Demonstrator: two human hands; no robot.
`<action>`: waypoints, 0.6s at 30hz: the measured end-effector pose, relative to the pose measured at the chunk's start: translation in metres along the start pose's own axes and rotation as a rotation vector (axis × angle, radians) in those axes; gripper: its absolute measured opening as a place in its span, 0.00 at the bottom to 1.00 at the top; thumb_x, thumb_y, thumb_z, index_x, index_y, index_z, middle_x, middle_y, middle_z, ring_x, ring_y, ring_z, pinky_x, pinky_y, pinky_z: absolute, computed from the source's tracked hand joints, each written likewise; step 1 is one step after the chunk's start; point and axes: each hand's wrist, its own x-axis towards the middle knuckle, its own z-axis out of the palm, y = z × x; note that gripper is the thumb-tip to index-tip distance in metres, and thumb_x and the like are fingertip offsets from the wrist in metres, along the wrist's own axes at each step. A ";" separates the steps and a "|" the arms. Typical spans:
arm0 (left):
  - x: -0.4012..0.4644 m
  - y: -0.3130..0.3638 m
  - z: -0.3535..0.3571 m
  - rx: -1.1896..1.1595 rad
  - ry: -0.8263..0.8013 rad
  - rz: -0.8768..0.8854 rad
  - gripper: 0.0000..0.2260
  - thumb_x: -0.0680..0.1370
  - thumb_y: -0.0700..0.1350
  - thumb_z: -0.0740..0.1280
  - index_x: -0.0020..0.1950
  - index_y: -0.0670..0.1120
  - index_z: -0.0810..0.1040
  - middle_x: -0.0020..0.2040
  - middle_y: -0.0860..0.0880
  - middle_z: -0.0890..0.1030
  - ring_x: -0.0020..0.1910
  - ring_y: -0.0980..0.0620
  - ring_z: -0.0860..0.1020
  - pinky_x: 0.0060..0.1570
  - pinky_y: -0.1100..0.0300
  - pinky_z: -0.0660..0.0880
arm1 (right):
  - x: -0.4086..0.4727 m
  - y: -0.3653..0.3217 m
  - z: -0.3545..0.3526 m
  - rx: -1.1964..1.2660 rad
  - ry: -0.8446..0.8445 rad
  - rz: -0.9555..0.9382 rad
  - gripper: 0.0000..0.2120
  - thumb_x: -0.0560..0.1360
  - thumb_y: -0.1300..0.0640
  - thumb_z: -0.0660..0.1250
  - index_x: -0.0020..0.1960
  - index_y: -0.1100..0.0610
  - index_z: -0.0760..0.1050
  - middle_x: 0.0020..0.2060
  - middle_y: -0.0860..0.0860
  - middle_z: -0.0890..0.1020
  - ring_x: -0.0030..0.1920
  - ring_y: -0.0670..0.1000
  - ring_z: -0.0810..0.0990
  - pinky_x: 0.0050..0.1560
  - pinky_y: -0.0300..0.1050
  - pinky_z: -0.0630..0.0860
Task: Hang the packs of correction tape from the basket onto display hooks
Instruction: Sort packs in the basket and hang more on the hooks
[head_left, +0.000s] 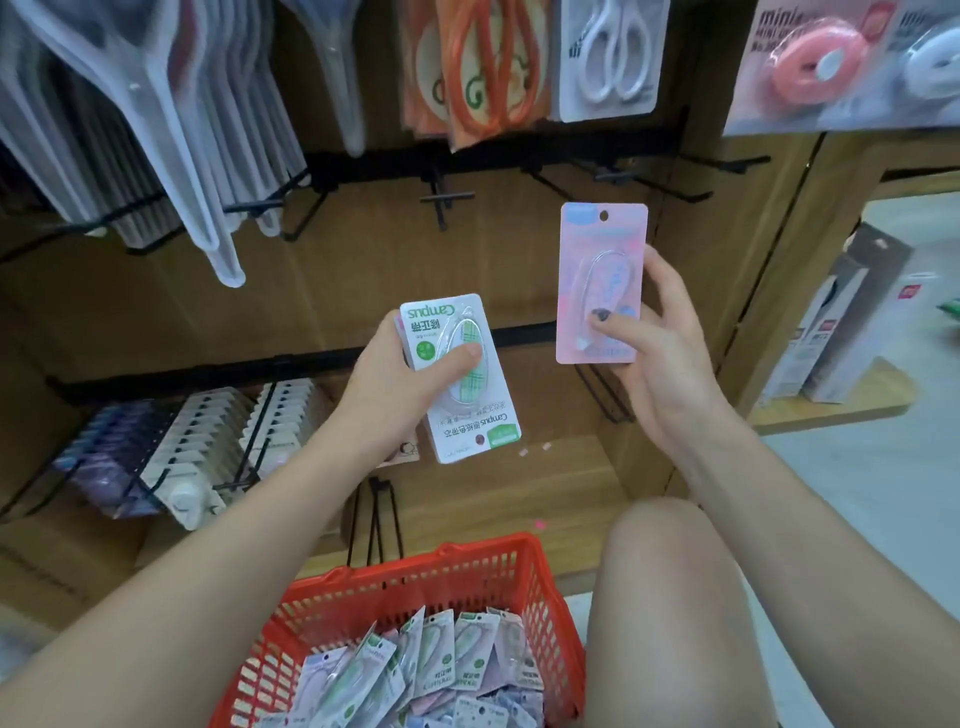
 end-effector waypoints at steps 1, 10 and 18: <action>0.001 0.002 0.001 -0.004 -0.004 -0.002 0.16 0.78 0.48 0.76 0.62 0.50 0.75 0.51 0.58 0.86 0.46 0.61 0.86 0.38 0.69 0.79 | 0.003 -0.002 0.001 -0.003 -0.005 -0.006 0.35 0.76 0.73 0.68 0.76 0.46 0.69 0.62 0.49 0.85 0.62 0.53 0.84 0.65 0.61 0.80; 0.007 0.001 -0.003 0.031 -0.020 -0.007 0.17 0.77 0.49 0.76 0.63 0.51 0.75 0.52 0.59 0.86 0.49 0.59 0.86 0.43 0.63 0.83 | 0.007 0.002 0.009 0.066 0.042 -0.014 0.33 0.77 0.70 0.70 0.78 0.49 0.69 0.61 0.50 0.86 0.61 0.54 0.85 0.65 0.63 0.80; 0.015 0.000 -0.006 -0.010 -0.033 -0.021 0.17 0.78 0.47 0.76 0.64 0.50 0.75 0.53 0.57 0.87 0.49 0.57 0.87 0.40 0.64 0.82 | 0.025 0.015 0.007 0.011 0.127 0.052 0.26 0.78 0.63 0.74 0.74 0.51 0.74 0.60 0.50 0.86 0.59 0.53 0.86 0.61 0.56 0.82</action>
